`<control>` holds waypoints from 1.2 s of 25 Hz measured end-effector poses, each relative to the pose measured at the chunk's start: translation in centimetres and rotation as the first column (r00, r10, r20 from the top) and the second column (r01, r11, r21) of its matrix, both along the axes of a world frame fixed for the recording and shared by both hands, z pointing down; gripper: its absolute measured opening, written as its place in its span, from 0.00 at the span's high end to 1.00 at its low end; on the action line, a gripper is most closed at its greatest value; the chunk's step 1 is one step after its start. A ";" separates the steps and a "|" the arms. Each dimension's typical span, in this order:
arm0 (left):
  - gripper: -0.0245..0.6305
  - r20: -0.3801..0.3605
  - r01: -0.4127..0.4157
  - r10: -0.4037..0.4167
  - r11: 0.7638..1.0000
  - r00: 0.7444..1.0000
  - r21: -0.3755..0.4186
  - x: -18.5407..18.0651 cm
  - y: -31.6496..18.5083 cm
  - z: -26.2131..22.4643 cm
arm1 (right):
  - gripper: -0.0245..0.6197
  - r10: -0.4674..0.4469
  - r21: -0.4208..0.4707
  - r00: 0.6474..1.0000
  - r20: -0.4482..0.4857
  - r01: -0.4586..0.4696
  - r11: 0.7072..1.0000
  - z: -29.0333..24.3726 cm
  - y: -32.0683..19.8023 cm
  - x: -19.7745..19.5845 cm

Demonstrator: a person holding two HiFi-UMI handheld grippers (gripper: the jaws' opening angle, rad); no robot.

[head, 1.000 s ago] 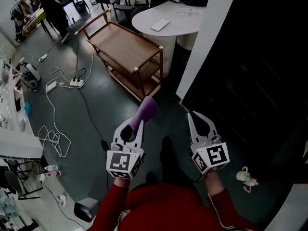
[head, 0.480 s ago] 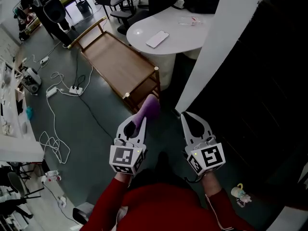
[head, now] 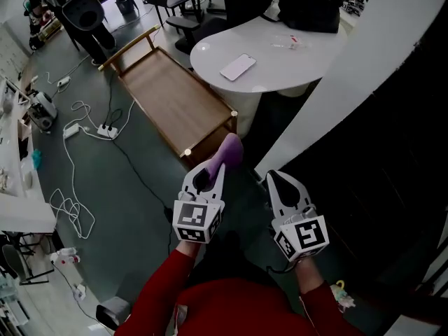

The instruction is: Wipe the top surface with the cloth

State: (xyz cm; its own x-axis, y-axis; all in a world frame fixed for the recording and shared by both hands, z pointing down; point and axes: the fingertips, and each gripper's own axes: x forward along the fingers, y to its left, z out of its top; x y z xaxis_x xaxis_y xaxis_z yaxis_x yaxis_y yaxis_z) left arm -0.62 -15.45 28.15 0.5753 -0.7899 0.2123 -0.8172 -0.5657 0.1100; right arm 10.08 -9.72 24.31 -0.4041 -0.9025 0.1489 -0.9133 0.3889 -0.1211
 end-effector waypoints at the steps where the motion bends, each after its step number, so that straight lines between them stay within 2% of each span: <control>1: 0.86 -0.012 0.004 -0.004 1.000 1.000 -0.007 0.8 -1.5 0.6 | 0.94 0.004 -0.016 1.000 -0.006 -0.004 1.000 0.5 0.0 0.2; 5: 0.86 -0.045 0.033 -0.034 0.999 0.998 -0.040 4.9 -7.8 4.7 | 0.94 0.008 -0.074 1.000 -0.011 -0.008 0.997 4.4 0.3 1.0; 8: 0.86 -0.007 0.074 -0.074 0.995 0.997 -0.071 6.8 -10.9 8.1 | 0.94 0.013 -0.109 1.000 0.000 -0.012 0.994 6.8 0.3 1.3; 10: 0.86 0.024 0.115 -0.113 0.988 0.993 -0.104 6.6 -11.7 10.4 | 0.94 0.011 -0.124 1.000 0.008 -0.010 0.992 8.0 0.3 1.1; 16: 0.86 0.084 0.263 -0.253 0.954 0.964 -0.143 3.1 -14.1 14.7 | 0.94 -0.028 -0.126 0.999 0.015 0.029 0.992 11.7 -2.2 -0.7; 21: 0.86 0.103 0.321 -0.307 0.932 0.946 -0.169 0.8 -14.2 15.8 | 0.94 -0.037 -0.130 0.999 0.002 0.037 0.991 13.7 -4.1 -2.5; 25: 0.86 0.136 0.392 -0.373 0.906 0.918 -0.162 -2.4 -12.8 16.0 | 0.94 -0.026 -0.132 1.000 -0.006 0.025 0.991 14.4 -5.4 -3.1; 30: 0.87 0.188 0.479 -0.451 0.865 0.873 -0.152 -7.7 -8.3 15.9 | 0.94 0.004 -0.137 1.000 -0.005 -0.004 0.991 14.7 -5.5 -2.8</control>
